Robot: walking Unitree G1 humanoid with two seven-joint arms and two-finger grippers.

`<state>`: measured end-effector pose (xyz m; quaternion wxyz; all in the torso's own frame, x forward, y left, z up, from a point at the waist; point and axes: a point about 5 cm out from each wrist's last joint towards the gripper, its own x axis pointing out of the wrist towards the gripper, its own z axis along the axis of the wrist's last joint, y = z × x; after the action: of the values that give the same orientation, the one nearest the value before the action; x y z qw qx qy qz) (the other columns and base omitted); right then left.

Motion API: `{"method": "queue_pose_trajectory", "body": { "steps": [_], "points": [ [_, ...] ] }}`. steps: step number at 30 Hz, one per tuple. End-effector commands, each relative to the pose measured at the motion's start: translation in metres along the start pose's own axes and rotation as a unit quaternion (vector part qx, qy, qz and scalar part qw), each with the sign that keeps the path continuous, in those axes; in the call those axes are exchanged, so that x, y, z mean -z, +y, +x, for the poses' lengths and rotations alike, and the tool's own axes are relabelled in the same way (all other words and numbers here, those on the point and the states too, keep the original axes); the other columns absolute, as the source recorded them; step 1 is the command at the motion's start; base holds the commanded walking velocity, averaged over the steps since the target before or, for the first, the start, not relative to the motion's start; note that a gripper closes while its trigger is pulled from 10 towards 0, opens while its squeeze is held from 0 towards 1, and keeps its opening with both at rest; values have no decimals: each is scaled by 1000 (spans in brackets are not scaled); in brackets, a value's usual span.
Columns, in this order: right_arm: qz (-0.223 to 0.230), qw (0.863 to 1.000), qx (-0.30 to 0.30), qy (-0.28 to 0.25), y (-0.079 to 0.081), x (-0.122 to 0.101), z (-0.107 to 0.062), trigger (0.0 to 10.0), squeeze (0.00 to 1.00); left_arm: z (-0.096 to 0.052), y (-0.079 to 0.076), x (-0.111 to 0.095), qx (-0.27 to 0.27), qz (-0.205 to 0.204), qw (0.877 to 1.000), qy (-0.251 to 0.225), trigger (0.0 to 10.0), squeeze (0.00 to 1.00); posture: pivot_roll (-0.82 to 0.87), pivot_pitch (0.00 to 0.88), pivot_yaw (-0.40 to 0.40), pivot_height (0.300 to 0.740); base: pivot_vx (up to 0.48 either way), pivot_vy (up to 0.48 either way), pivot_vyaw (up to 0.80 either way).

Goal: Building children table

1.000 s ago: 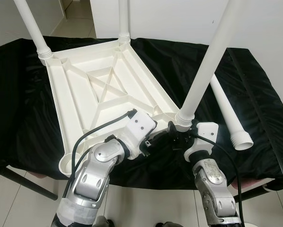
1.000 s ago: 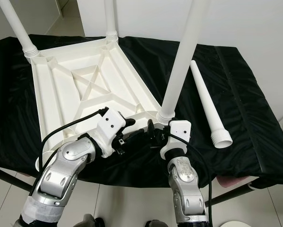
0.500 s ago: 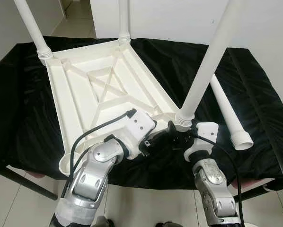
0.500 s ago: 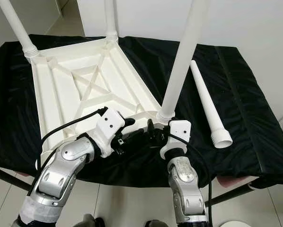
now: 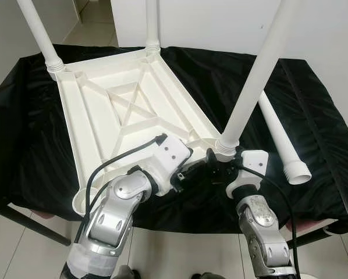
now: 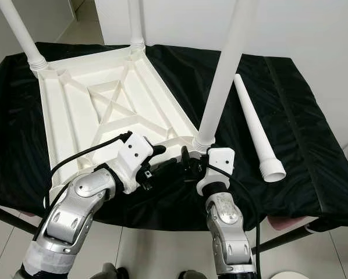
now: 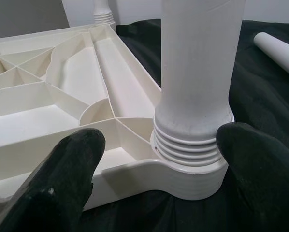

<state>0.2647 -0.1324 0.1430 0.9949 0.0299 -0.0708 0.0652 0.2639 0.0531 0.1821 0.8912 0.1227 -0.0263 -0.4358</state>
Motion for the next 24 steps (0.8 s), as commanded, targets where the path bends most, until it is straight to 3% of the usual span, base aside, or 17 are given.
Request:
{"method": "queue_pose_trajectory", "body": {
  "steps": [1, 24],
  "points": [
    [-3, 1000, 4, 1, -1, 2, -1, 10000, 0, -1, 0, -1, -17, -2, 1000, -1, 10000, 0, -119, 130, 28, 740, 0, 0, 0],
    [-5, 1000, 5, 0, -1, 2, 0, 10000, 0, 0, -1, -2, -12, -2, 1000, -2, 10000, 0, -117, 124, 31, 740, 0, 0, 0]
  ]
}}
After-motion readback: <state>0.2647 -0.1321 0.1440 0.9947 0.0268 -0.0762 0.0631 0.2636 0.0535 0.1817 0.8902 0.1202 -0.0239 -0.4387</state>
